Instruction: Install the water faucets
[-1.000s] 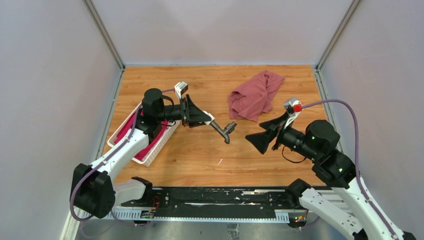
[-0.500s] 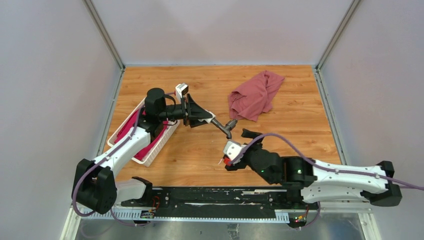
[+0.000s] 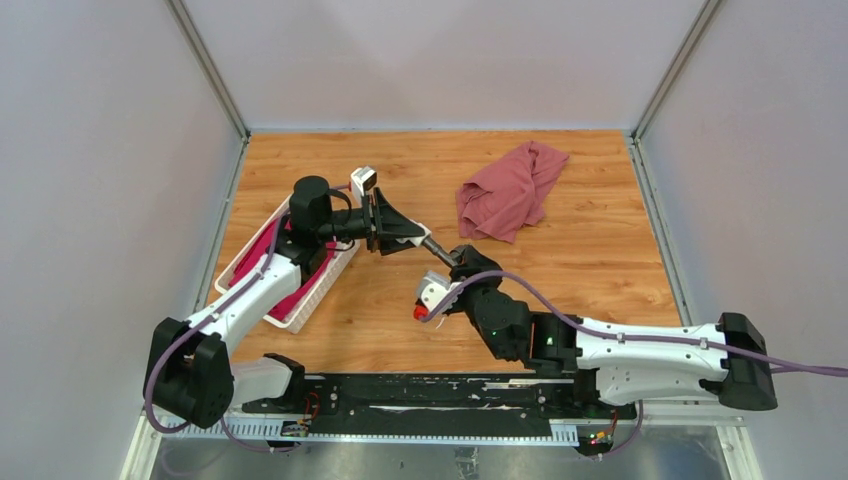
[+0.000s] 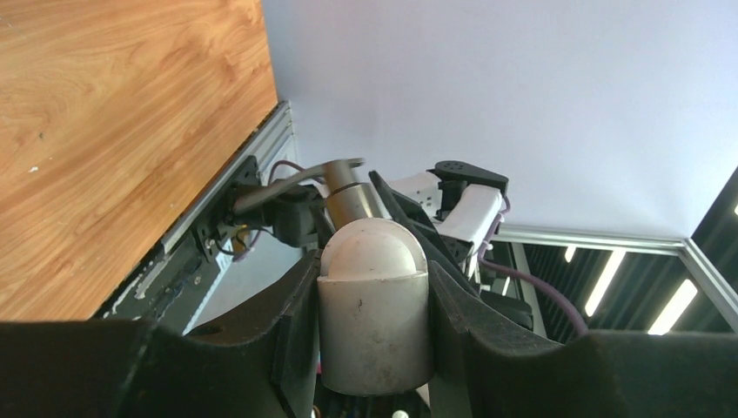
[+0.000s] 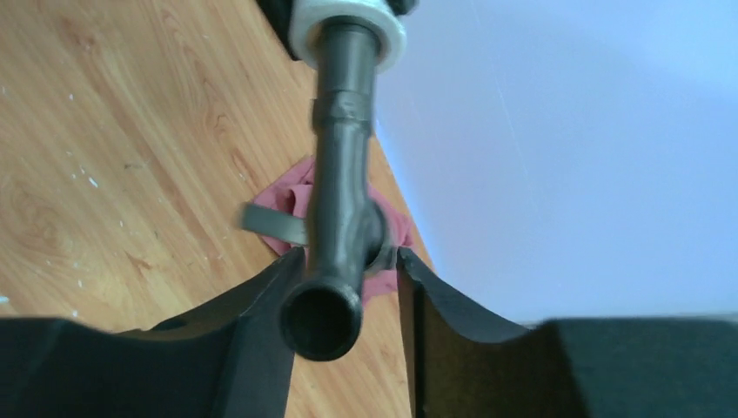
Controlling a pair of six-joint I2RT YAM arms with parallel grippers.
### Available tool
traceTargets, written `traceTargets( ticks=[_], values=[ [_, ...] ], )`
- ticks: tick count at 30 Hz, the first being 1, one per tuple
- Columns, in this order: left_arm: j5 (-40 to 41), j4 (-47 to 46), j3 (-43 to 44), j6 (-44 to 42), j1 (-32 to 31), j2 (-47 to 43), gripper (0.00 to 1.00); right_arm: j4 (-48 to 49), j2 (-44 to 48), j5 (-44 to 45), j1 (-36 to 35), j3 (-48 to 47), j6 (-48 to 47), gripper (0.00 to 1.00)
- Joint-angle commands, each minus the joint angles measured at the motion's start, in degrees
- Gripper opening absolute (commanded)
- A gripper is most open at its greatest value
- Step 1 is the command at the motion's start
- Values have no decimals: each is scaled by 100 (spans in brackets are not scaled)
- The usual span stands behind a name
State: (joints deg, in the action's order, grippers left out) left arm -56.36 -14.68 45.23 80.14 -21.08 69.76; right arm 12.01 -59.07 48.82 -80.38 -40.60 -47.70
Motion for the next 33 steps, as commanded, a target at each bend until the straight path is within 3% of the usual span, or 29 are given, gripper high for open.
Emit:
traceTargets(
  ticks=[1, 5, 9, 16, 21, 25, 28, 29, 31, 32, 33],
  values=[
    [-166, -185, 18, 16, 8, -155, 0, -120, 144, -439, 346, -371, 638, 34],
    [-224, -185, 41, -137, 8, -162, 0, -963, 405, -1412, 640, -623, 1753, 12],
    [-326, -185, 98, -356, -1, -231, 0, -1576, 661, -3035, 1129, -712, 3229, 1],
    [-414, -185, 65, -637, -1, -265, 0, -1651, 887, -5840, 2377, -803, 5838, 0],
    [-452, -185, 90, -849, -1, -298, 0, -916, 764, -7764, 3397, -615, 7534, 0],
    [-455, -185, 78, -1018, -1, -380, 0, 793, 408, -9207, 4234, -88, 9700, 0],
    [-449, -185, 41, -1110, -1, -465, 0, 3901, -283, -9908, 4727, 635, 12677, 0],
    [-450, -185, 35, -1133, -1, -488, 0, 4616, -601, -9898, 4813, 862, 13286, 0],
    [-457, -185, 30, -1156, 1, -501, 0, 7041, -1266, -9654, 4870, 1143, 15052, 11],
    [-457, -185, 22, -1158, -1, -496, 0, 7786, -1605, -9578, 4866, 1181, 15554, 21],
    [-450, -185, 21, -1158, 3, -493, 0, 7920, -1781, -9783, 4876, 1116, 15716, 30]
  ],
)
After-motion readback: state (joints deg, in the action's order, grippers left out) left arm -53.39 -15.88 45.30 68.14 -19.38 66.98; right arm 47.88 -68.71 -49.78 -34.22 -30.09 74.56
